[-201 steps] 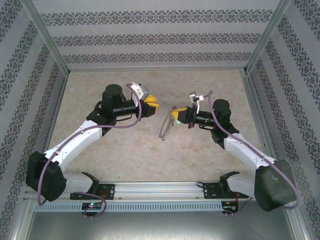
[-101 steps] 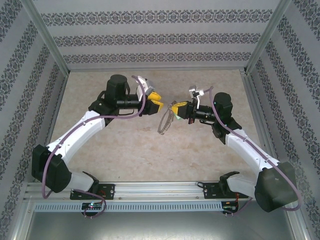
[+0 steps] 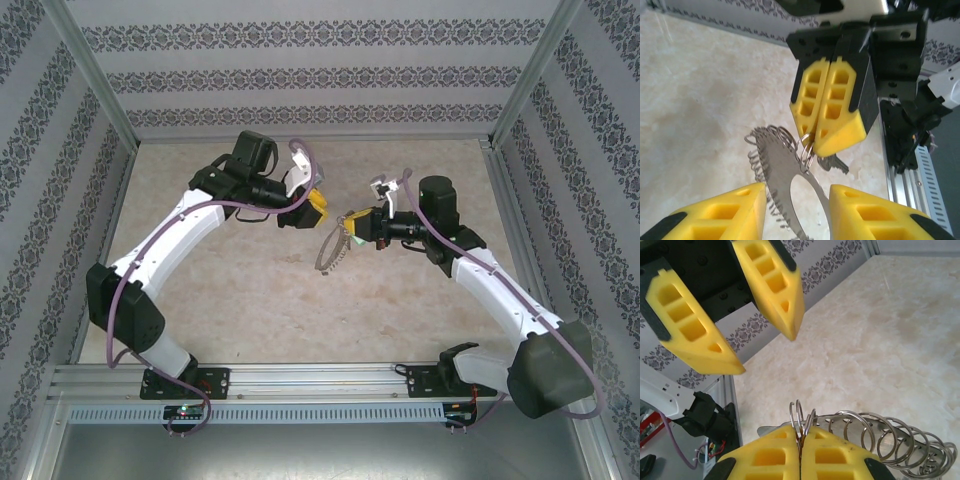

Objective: Put the keys on the keyring

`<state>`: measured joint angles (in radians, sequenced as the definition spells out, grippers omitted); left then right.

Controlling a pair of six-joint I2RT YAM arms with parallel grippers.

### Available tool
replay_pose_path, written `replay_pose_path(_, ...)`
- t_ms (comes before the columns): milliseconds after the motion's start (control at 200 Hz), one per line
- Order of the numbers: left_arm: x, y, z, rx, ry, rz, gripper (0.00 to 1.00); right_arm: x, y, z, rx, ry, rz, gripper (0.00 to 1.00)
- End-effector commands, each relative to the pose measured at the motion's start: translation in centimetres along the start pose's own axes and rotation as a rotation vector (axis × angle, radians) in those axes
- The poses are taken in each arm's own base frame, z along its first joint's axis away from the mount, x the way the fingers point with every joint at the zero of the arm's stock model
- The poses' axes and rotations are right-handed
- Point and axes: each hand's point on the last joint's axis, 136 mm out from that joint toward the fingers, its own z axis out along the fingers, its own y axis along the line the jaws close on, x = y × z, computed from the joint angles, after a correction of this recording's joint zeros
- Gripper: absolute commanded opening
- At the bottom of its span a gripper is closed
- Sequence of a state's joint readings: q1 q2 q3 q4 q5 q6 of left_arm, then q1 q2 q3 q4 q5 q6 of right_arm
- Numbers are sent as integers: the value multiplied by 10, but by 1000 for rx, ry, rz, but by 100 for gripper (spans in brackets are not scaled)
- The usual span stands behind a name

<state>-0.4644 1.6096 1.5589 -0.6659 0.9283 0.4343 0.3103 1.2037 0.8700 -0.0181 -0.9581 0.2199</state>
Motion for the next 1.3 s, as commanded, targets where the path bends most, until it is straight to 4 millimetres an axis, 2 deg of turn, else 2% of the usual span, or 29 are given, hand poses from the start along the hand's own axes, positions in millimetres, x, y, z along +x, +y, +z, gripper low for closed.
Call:
replay_pose_path(0, 9, -9, 1, 53, 45, -7, 35, -3, 8, 1, -17, 29, -41, 0)
replay_pose_path(430, 19, -14, 29, 120, 95, 15, 33, 6, 9, 9, -27, 88, -37, 0)
replay_pose_path(1029, 22, -21, 44, 180, 79, 20, 29, 9, 9, 12, -23, 95, -43, 0)
replay_pose_path(1294, 24, -26, 46, 209, 79, 10, 6, 10, 6, 13, -10, 95, -42, 0)
